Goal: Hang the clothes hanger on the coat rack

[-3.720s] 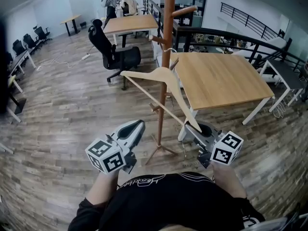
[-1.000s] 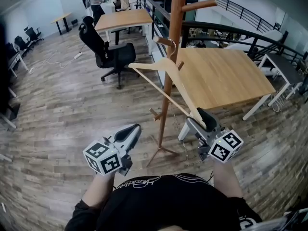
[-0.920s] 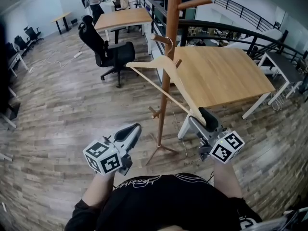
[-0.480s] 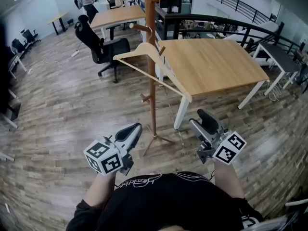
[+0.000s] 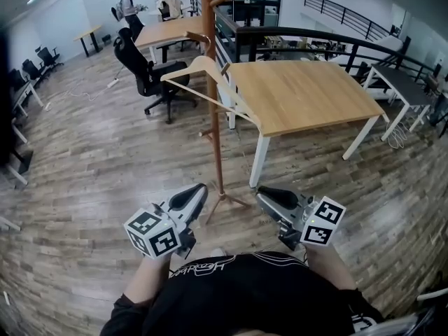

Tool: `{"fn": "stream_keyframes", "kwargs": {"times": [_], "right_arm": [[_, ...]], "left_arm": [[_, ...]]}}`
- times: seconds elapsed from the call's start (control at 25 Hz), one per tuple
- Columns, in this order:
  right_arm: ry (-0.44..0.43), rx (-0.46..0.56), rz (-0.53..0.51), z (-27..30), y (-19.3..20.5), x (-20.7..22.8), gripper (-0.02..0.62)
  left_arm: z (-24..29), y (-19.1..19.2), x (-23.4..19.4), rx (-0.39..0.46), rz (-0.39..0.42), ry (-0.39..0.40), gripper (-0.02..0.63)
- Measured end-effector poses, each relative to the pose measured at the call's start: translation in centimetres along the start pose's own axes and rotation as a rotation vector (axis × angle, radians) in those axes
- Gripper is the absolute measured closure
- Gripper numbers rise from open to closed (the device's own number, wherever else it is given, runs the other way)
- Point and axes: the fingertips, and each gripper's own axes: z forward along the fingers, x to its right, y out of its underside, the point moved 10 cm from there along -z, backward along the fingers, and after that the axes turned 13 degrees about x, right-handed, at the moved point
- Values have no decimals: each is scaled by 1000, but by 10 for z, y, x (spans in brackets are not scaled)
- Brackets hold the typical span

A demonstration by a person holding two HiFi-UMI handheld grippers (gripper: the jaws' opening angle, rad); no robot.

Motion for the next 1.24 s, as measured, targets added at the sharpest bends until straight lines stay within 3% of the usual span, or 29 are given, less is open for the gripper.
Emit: {"fn": "stream_keyframes", "kwargs": {"times": [0.2,0.48,1.24], "right_arm": [[-27,-47,20,-8,6,-13,554],[-56,-63,-2,-8,4,-24,555],[-40,-58,1,1,2,-26,555]], "left_arm": [[-7,5,18,15,7,15,592],[-8,1,36,11,30,28,592],[-8,-9,33,10,23,42,592]]}}
